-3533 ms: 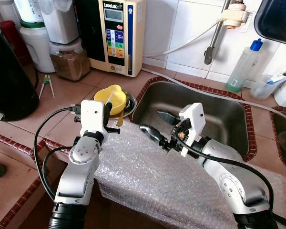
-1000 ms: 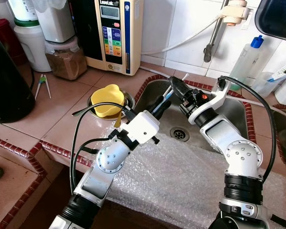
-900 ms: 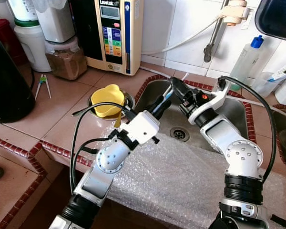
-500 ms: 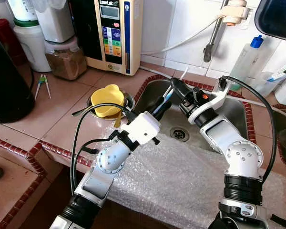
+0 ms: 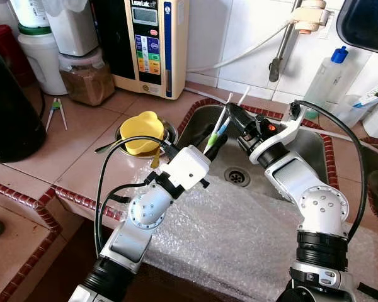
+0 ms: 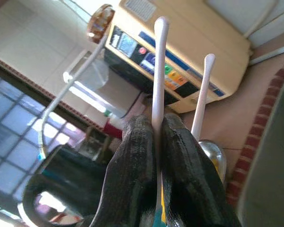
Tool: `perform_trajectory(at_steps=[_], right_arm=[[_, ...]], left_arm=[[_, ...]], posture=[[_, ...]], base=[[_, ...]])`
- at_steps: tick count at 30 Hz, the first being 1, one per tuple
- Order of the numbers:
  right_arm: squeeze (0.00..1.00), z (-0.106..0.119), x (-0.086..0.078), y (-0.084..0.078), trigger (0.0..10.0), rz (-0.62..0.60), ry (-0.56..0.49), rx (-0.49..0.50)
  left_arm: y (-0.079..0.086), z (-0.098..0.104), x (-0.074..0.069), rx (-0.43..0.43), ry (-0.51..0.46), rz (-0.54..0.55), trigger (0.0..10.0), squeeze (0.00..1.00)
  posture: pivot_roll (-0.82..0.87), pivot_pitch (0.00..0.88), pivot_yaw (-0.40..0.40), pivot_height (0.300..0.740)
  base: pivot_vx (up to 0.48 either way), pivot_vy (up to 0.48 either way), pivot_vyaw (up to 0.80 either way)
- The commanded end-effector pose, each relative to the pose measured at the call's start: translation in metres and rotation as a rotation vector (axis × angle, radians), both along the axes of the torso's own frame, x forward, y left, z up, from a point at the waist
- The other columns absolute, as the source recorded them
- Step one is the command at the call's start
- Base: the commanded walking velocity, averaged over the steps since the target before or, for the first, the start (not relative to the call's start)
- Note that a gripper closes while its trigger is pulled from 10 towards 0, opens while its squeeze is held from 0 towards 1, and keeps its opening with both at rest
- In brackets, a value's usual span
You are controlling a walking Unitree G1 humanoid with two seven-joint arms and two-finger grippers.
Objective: Kitchen organization
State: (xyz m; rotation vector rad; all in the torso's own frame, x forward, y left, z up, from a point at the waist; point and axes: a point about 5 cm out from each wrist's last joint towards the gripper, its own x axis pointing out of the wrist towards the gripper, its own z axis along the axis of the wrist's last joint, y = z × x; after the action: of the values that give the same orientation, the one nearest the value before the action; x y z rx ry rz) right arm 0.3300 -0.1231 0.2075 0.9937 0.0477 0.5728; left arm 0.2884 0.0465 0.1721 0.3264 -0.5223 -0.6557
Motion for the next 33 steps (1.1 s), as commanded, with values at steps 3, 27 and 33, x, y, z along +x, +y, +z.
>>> perform_trajectory(at_steps=[3, 27, 33], right_arm=[[0.0, -0.004, 0.007, -0.013, 0.0, -0.134, 0.009, -0.119], [1.0, -0.092, 0.014, -0.06, 10.0, -0.322, 0.108, -1.007], [1.0, -0.098, 0.015, -0.056, 10.0, -0.319, 0.098, -1.023]], left_arm=[[-0.003, 0.005, -0.002, -0.016, 0.016, -0.049, 10.0, 1.0], [0.017, -0.05, 0.007, 0.054, 0.568, -0.024, 10.0, 1.0], [0.018, -0.051, 0.006, 0.08, 0.612, -0.025, 10.0, 1.0]], posture=[[-0.08, 0.028, -0.033, 0.74], [-0.06, 0.015, -0.026, 0.74], [-0.07, 0.025, -0.011, 0.74]], base=[[0.0, 0.0, 0.0], [0.0, 0.0, 0.0], [0.0, 0.0, 0.0]])
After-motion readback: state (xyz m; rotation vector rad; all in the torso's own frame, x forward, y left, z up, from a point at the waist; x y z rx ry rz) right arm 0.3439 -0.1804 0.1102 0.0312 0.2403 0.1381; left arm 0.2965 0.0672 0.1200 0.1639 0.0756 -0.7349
